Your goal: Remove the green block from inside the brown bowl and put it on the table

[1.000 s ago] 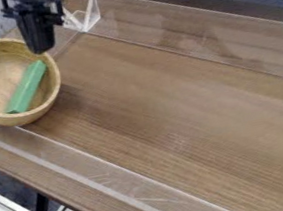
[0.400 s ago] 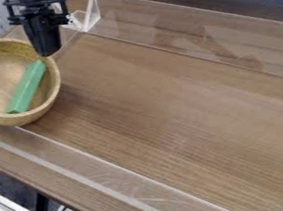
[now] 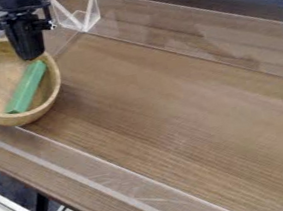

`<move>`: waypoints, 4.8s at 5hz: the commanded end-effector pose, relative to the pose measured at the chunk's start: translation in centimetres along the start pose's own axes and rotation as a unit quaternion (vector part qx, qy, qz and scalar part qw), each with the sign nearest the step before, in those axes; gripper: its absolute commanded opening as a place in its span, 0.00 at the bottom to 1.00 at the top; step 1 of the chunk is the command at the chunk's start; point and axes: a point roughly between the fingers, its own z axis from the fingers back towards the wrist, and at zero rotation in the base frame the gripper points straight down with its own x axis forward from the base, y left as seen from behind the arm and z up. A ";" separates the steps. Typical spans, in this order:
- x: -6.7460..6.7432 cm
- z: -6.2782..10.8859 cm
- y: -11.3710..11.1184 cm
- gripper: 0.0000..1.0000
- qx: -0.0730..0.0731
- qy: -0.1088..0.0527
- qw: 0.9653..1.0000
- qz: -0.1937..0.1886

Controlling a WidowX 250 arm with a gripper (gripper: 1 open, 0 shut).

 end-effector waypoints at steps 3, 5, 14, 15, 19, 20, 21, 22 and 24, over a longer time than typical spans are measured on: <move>0.5 2.9 -1.7 1.00 0.029 -0.035 0.999 -0.016; 0.2 2.4 -0.9 1.00 0.035 -0.023 0.999 -0.012; -2.1 -3.5 2.7 1.00 0.078 0.030 0.996 0.032; -1.3 -4.6 2.8 1.00 0.085 0.027 0.996 0.029; 1.2 -4.0 2.2 1.00 0.036 -0.002 0.999 0.018; 1.5 -4.2 1.6 1.00 0.025 -0.001 1.000 0.002; 1.8 -4.5 1.0 1.00 0.015 0.001 1.000 -0.013; 2.2 -5.0 0.8 1.00 0.022 -0.002 1.000 -0.016; 3.2 -4.6 0.7 0.00 0.006 -0.001 1.000 -0.017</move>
